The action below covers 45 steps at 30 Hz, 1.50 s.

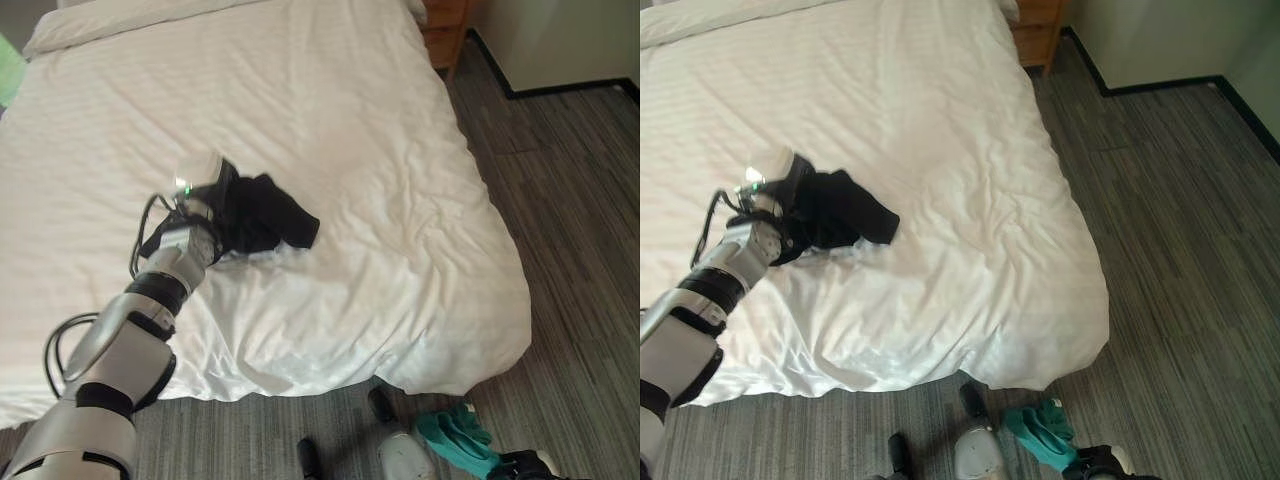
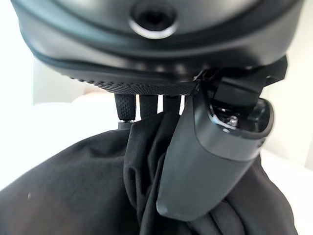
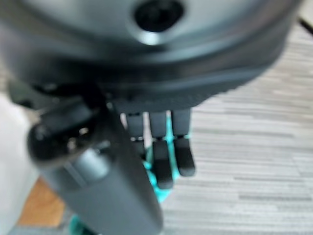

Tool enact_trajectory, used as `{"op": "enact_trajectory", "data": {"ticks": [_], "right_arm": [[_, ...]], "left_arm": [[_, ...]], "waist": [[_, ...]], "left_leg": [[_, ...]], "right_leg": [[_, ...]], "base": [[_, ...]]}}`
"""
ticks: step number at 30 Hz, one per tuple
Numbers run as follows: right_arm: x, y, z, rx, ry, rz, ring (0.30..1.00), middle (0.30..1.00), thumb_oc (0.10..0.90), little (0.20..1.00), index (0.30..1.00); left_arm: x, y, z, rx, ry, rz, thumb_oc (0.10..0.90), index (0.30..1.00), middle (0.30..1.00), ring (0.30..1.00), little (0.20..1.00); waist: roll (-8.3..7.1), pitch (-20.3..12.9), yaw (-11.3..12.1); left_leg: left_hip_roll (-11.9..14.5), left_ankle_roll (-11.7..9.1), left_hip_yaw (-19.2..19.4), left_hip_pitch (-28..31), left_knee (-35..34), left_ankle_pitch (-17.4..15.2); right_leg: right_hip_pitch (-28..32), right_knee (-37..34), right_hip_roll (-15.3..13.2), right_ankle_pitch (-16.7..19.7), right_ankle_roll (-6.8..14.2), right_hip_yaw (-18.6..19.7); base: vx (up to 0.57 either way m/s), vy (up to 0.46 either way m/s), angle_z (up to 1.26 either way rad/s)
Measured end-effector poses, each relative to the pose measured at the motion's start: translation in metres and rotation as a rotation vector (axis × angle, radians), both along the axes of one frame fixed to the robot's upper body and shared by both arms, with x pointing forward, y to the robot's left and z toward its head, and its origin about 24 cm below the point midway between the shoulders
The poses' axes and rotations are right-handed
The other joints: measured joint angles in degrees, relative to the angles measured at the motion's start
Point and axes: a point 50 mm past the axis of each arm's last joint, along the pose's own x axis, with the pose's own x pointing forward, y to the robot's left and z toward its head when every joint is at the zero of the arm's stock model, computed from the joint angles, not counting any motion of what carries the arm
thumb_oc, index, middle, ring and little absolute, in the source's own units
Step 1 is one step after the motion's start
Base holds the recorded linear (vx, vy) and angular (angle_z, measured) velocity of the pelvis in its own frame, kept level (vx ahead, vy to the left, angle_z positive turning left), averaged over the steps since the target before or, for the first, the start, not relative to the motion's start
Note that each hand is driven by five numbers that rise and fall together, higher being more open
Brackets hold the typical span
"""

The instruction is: Pick up bed clothes into laundry basket.

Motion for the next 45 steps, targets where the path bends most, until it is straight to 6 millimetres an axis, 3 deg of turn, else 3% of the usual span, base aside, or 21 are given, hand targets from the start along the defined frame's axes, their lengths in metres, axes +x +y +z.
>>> {"op": "enact_trajectory", "data": {"ticks": [5,8,11,13,16,19,20,21,24,26,27,28,30,31,32,34,38,40,42,43,45], "right_arm": [[-0.004,0.004,-0.003,0.029,0.010,0.003,0.300,0.300,0.400,0.300,0.300],[0.000,0.009,-0.004,0.058,-0.012,0.003,0.300,0.300,0.400,0.300,0.300],[0.003,0.013,-0.005,0.069,-0.019,0.003,0.300,0.300,0.400,0.300,0.300],[0.011,0.006,0.002,0.055,-0.063,-0.026,0.300,0.300,0.400,0.300,0.300],[0.046,-0.018,0.030,-0.048,-0.218,-0.004,0.300,0.300,0.400,0.300,0.300],[0.080,-0.054,0.082,-0.194,-0.412,0.053,0.300,0.300,0.400,0.300,0.300],[0.086,-0.065,0.098,-0.249,-0.463,0.057,0.300,0.300,0.400,0.300,0.300],[0.086,-0.066,0.098,-0.256,-0.487,0.018,0.300,0.300,0.400,0.300,0.300],[0.063,-0.034,0.065,-0.174,-0.458,-0.033,0.300,0.300,0.400,0.300,0.300],[0.069,-0.001,0.056,-0.112,-0.503,-0.008,0.300,0.300,0.400,0.300,0.300],[0.075,0.014,0.059,-0.099,-0.553,0.032,0.300,0.300,0.400,0.300,0.300],[0.080,0.023,0.064,-0.103,-0.591,0.075,0.300,0.300,0.400,0.300,0.300],[0.095,0.034,0.074,-0.122,-0.641,0.138,0.300,0.300,0.400,0.300,0.300],[0.104,0.036,0.084,-0.153,-0.686,0.157,0.300,0.300,0.400,0.300,0.300],[0.110,0.037,0.092,-0.175,-0.724,0.177,0.300,0.300,0.400,0.300,0.300],[0.131,0.048,0.108,-0.202,-0.785,0.239,0.300,0.300,0.400,0.300,0.300],[0.145,0.070,0.118,-0.223,-0.827,0.352,0.300,0.300,0.400,0.300,0.300],[0.145,0.078,0.120,-0.243,-0.832,0.414,0.300,0.300,0.400,0.300,0.300],[0.143,0.079,0.122,-0.270,-0.830,0.443,0.300,0.300,0.400,0.300,0.300],[0.146,0.076,0.127,-0.299,-0.840,0.458,0.300,0.300,0.400,0.300,0.300],[0.148,0.069,0.134,-0.344,-0.847,0.479,0.300,0.300,0.400,0.300,0.300]], "left_arm": [[-0.028,-0.001,0.070,0.038,-0.300,-0.138,0.400,0.300,0.300,0.300,0.300],[-0.073,0.022,0.071,-0.102,-0.467,-0.200,0.400,0.300,0.300,0.300,0.300],[-0.116,0.054,0.039,-0.322,-0.558,-0.176,0.400,0.300,0.300,0.300,0.300],[-0.137,0.083,-0.004,-0.558,-0.552,-0.036,0.400,0.300,0.300,0.300,0.300],[-0.166,0.117,-0.085,-0.771,-0.408,0.265,0.400,0.300,0.300,0.300,0.300],[-0.206,0.118,-0.185,-0.897,-0.106,0.545,0.400,0.300,0.300,0.300,0.300],[-0.219,0.107,-0.217,-0.909,0.061,0.585,0.400,0.300,0.300,0.300,0.300],[-0.229,0.098,-0.238,-0.899,0.203,0.591,0.400,0.300,0.300,0.300,0.300],[-0.227,0.086,-0.245,-0.831,0.328,0.506,0.400,0.300,0.300,0.300,0.300],[-0.234,0.091,-0.247,-0.781,0.362,0.525,0.400,0.300,0.300,0.300,0.300],[-0.236,0.088,-0.251,-0.758,0.395,0.521,0.400,0.300,0.300,0.300,0.300],[-0.234,0.086,-0.250,-0.741,0.405,0.502,0.400,0.300,0.300,0.300,0.300],[-0.229,0.067,-0.256,-0.758,0.435,0.450,0.400,0.300,0.300,0.300,0.300],[-0.220,0.055,-0.254,-0.756,0.437,0.399,0.400,0.300,0.300,0.300,0.300],[-0.212,0.041,-0.251,-0.740,0.445,0.325,0.400,0.300,0.300,0.300,0.300],[-0.192,0.013,-0.233,-0.723,0.412,0.168,0.400,0.300,0.300,0.300,0.300],[-0.150,-0.014,-0.196,-0.736,0.288,0.004,0.400,0.300,0.300,0.300,0.300],[-0.141,-0.019,-0.181,-0.737,0.233,-0.053,0.400,0.300,0.300,0.300,0.300],[-0.138,-0.019,-0.168,-0.723,0.190,-0.096,0.400,0.300,0.300,0.300,0.300],[-0.139,-0.021,-0.166,-0.725,0.172,-0.104,0.400,0.300,0.300,0.300,0.300],[-0.141,-0.031,-0.171,-0.741,0.193,-0.123,0.400,0.300,0.300,0.300,0.300]], "waist": [[-0.73,-0.13,1.50],[-1.49,-1.22,2.19],[-2.49,-2.12,3.30],[-3.44,-2.70,6.38],[-5.88,-1.94,9.46],[-7.88,-1.73,11.75],[-8.53,-1.69,11.01],[-12.44,-2.25,10.95],[-20.38,-4.24,10.51],[-22.55,-4.89,10.57],[-20.89,-4.06,10.34],[-19.38,-3.19,10.25],[-14.77,-1.56,11.23],[-12.02,-0.25,11.63],[-9.82,0.10,12.32],[-7.80,0.50,13.33],[-7.34,0.45,15.90],[-8.03,0.08,16.15],[-9.97,-1.15,16.61],[-8.78,-1.76,17.20],[-6.67,-2.80,15.79]], "left_leg": [[0.05,0.05,-1.59,0.77,-0.01,-0.06],[0.69,-0.17,-2.04,0.98,-0.12,-0.49],[0.98,-0.37,-2.33,2.25,0.04,-0.59],[0.81,-0.46,-3.64,2.39,0.94,-0.85],[-0.54,-1.10,-11.24,1.38,4.36,-1.52],[-6.37,0.38,-27.36,0.07,14.65,-10.13],[-6.08,2.47,-28.15,1.23,13.06,-12.16],[-6.67,3.39,-26.85,1.74,11.22,-11.60],[-7.40,3.91,-23.53,0.93,9.68,-9.09],[-7.13,3.67,-18.16,0.69,12.71,-9.13],[-6.22,4.00,-13.78,-0.57,13.94,-9.25],[-4.85,5.46,-9.90,-1.11,13.39,-9.42],[-3.29,6.29,-3.70,-0.34,8.57,-5.57],[-2.47,6.53,-1.24,0.86,6.58,-4.03],[-2.13,7.04,0.11,1.54,4.44,-3.43],[-1.94,7.17,7.05,1.74,3.87,-1.65],[1.14,6.19,15.15,2.37,7.05,-1.40],[3.11,5.86,16.75,2.90,8.87,-1.34],[4.11,2.45,17.66,3.38,8.47,-0.62],[7.43,-0.71,19.66,3.13,8.97,-0.20],[14.12,-1.69,19.50,-0.93,15.63,0.95]], "right_leg": [[1.43,0.00,-0.04,-0.02,-0.15,-1.15],[1.95,0.02,0.64,-0.35,-0.66,-1.38],[2.45,0.03,1.75,-0.29,-1.48,-0.37],[1.95,0.24,2.13,-0.11,-1.86,0.78],[1.12,0.87,1.14,0.15,-1.66,3.74],[0.04,2.01,-0.13,-0.92,-0.46,9.99],[0.03,2.11,0.14,-0.49,0.61,10.75],[-1.40,2.88,-0.91,-1.09,1.61,12.31],[-4.21,4.56,-1.37,-1.67,4.73,13.56],[-6.18,5.29,1.54,9.67,3.94,10.86],[-7.12,2.53,2.48,15.51,1.89,6.91],[-7.78,2.78,2.22,14.03,3.13,1.06],[-11.24,18.86,3.00,2.14,1.93,-10.26],[-11.58,25.68,2.71,-1.90,0.32,-12.68],[-10.03,26.94,2.10,-5.21,1.55,-12.72],[-6.66,31.85,-4.10,-10.69,2.78,-15.43],[1.86,29.74,-16.59,-13.29,6.60,-16.18],[6.97,19.94,-21.27,-9.08,6.70,-18.20],[9.50,12.28,-21.31,1.37,6.41,-20.92],[9.74,8.36,-18.14,-1.28,7.87,-22.92],[9.82,2.65,-12.05,-1.95,5.78,-22.64]], "base": [[-0.04,-0.046,0.15],[-0.08,-0.062,-0.06],[-0.14,0.003,-0.13],[-0.23,0.038,-0.44],[-0.15,0.076,-0.39],[-0.18,0.174,-0.61],[-0.32,0.247,-0.73],[-0.25,0.123,-0.26],[-0.45,0.196,-0.35],[-0.64,0.261,-1.21],[-0.61,0.215,-1.35],[-0.56,0.179,-1.31],[-0.47,0.106,-1.14],[-0.49,0.063,-0.98],[-0.48,0.016,-1.01],[-0.35,-0.014,-1.24],[-0.47,-0.225,-1.40],[-0.44,-0.274,-1.35],[-0.43,-0.343,-1.13],[-0.35,-0.328,-1.25],[-0.26,-0.300,-1.06]]}}
